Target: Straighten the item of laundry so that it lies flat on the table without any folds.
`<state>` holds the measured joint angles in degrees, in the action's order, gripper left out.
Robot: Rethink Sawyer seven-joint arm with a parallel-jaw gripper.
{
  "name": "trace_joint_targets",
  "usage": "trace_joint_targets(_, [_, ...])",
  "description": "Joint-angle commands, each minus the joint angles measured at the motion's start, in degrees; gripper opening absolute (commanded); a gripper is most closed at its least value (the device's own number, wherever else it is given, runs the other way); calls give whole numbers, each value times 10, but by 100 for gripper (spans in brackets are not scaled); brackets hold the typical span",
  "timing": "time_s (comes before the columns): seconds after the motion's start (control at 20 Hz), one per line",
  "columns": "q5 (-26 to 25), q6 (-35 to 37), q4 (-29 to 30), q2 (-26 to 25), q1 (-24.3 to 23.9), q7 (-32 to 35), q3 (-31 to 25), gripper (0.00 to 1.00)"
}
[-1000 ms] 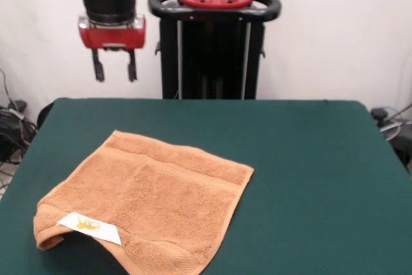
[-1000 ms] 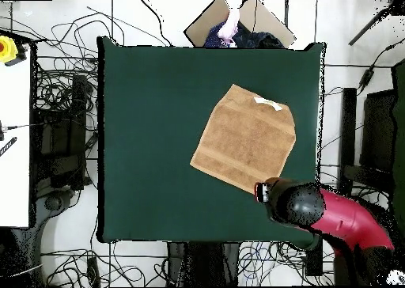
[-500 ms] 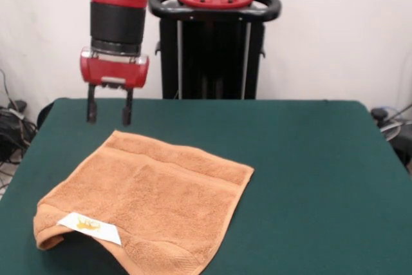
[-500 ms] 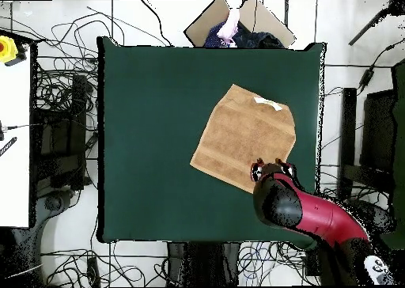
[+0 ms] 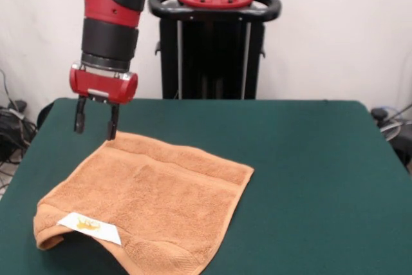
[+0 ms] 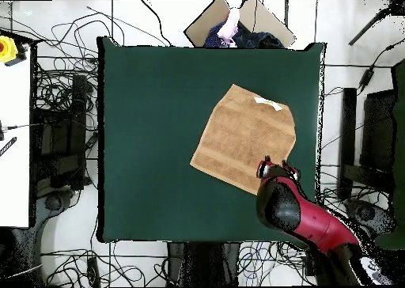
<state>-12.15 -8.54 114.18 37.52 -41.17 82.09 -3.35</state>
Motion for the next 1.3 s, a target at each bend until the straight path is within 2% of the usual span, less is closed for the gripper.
trace_joint_targets(0.05, [41, 2, 33, -29, 32, 147, 41, 100])
trace_joint_targets(0.25, [68, 1, 46, -18, 33, 169, 42, 100])
trace_joint_targets(0.7, [74, -26, 26, -78, 20, 157, 33, 100])
trace_joint_targets(0.95, [73, -31, 25, -89, -2, 158, 20, 100])
trace_joint_targets(1.05, [87, -9, 19, -88, 12, 152, 41, 100])
trace_joint_targets(1.1, [93, 32, 10, -105, 14, 137, 44, 100])
trace_joint_targets(1.2, [79, 36, 4, -124, 2, 122, 29, 100])
trace_joint_targets(1.3, [71, 52, 12, -123, -6, 111, 16, 100])
